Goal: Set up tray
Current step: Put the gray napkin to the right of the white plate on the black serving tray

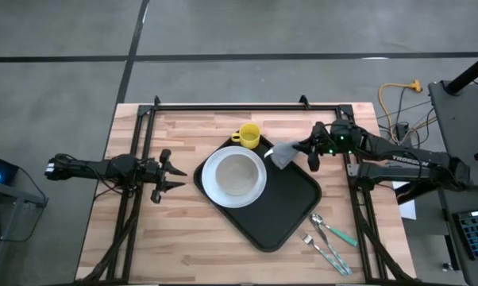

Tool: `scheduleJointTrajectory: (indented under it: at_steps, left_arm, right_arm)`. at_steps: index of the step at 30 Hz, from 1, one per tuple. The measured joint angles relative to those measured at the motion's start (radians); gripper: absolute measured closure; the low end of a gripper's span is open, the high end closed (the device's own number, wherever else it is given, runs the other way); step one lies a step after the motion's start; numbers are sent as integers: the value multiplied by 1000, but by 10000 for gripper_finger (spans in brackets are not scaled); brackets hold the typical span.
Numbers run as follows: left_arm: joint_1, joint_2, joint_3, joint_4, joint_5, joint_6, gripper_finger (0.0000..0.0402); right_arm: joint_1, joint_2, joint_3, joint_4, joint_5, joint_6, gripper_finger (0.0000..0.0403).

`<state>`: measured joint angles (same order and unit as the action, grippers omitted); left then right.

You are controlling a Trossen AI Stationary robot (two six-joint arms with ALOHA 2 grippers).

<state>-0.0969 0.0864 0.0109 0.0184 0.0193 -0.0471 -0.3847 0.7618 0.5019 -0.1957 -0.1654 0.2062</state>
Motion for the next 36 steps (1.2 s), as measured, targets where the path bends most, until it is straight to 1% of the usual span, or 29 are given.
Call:
scheduleJointTrajectory:
  at_steps: [6, 19, 26, 36]
  left_arm:
    - [0, 0, 0, 0, 0, 0, 266]
    - [0, 0, 0, 0, 0, 0, 266]
    - [0, 0, 0, 0, 0, 0, 266]
    - [0, 0, 0, 0, 0, 0, 266]
  right_arm:
    - [63, 0, 29, 0, 0, -18, 392]
    - [272, 9, 88, 55, 13, -101, 391]
    - [399, 46, 120, 53, 116, -191, 391]
    - [538, 171, 212, 48, 201, -311, 391]
